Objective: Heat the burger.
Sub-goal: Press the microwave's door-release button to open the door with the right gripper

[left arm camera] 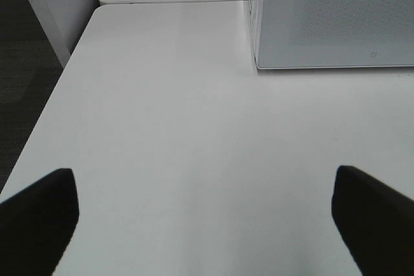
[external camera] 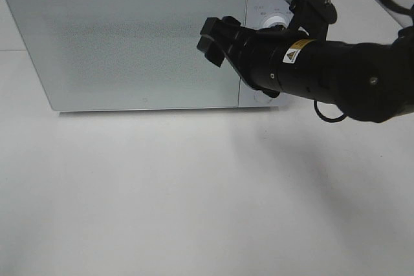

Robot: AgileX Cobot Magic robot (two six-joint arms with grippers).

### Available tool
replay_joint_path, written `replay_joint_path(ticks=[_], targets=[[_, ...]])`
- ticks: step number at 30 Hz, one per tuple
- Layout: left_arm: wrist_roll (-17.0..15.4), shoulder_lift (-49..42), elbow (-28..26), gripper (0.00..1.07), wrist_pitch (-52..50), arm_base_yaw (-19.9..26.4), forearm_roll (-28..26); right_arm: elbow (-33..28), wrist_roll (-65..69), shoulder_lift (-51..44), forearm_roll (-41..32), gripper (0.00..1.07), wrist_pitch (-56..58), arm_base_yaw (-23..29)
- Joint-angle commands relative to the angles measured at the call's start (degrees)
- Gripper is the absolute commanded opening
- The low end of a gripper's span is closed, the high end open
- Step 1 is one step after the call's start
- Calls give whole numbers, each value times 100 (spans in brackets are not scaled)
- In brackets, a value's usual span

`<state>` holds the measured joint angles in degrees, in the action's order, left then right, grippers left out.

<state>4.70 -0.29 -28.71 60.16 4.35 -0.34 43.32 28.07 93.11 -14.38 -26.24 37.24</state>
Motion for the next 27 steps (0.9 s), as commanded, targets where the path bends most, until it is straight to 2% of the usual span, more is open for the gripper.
replay_joint_path(ticks=[1, 7, 10, 17, 27], targets=[[-23, -138, 23, 100, -57, 17, -46, 17, -676, -281, 132, 76, 476, -52], [-23, -138, 23, 100, -57, 17, -46, 17, -1960, -751, 149, 76, 1690, -52], [-23, -138, 23, 100, -57, 17, -46, 17, -2573, -1060, 149, 76, 2659, -52], [-23, -138, 23, 100, -57, 17, -46, 17, -2968, -1507, 223, 76, 3644, -52], [-23, -138, 23, 100, -57, 17, -46, 17, -2968, -2510, 745, 76, 5392, -52]])
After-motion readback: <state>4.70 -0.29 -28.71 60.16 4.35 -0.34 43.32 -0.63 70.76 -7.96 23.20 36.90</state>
